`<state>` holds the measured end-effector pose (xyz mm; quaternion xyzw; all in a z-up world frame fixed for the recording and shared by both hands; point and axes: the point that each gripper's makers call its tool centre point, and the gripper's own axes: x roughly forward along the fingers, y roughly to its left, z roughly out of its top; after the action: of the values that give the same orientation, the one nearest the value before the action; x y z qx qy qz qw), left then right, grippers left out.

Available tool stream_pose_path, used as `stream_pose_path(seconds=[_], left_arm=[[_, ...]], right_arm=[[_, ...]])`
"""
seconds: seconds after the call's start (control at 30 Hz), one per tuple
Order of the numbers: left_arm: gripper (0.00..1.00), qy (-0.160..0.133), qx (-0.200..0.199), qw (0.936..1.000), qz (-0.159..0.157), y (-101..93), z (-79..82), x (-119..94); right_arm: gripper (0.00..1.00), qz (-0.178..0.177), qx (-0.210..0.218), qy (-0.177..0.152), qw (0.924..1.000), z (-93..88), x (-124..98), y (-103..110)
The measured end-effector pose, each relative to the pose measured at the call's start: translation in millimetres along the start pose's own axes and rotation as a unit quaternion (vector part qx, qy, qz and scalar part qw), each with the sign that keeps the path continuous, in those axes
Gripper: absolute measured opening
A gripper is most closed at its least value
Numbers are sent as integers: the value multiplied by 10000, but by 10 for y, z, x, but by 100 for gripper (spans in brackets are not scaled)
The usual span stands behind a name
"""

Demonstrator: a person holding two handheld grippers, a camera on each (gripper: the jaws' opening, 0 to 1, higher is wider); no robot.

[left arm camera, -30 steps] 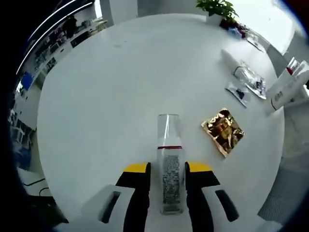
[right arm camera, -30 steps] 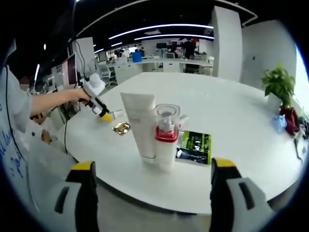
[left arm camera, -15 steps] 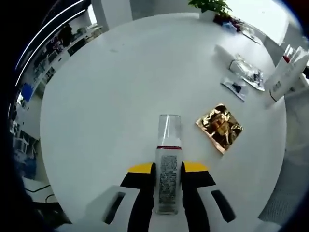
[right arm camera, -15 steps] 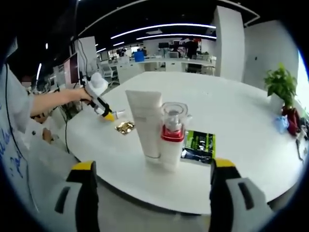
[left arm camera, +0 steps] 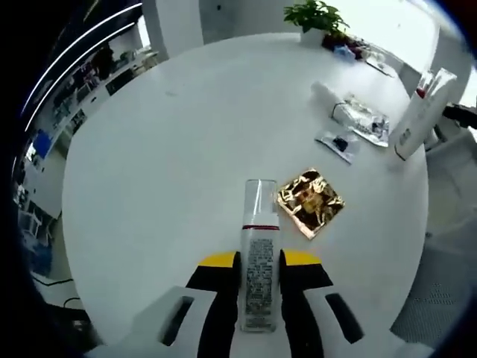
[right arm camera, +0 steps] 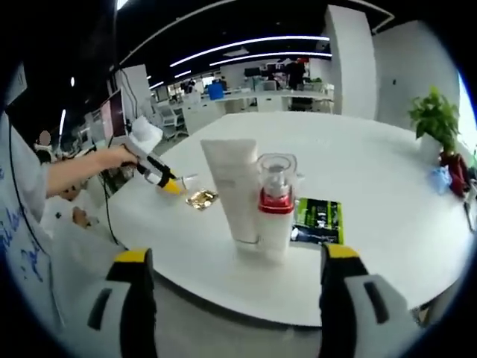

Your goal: Arrange the skincare products in the storage area until every visible bottle or jar stands upright without overlapping.

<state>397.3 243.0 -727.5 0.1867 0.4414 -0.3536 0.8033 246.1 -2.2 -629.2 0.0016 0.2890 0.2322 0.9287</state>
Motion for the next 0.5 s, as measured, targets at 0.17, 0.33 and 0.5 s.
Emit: stream_pose_path(seconds=[0.17, 0.33, 0.5], left_arm=[[17, -133, 16, 9998, -129, -163, 33, -79], [17, -390, -80, 9989, -231, -321, 117, -185], [17, -623, -95, 9973, -370, -504, 188, -265]], right_arm=[[86, 115, 84, -1, 9999, -17, 8, 56], [77, 215, 160, -87, 9996, 14, -2, 123], [66, 363, 271, -210, 9988, 60, 30, 206]])
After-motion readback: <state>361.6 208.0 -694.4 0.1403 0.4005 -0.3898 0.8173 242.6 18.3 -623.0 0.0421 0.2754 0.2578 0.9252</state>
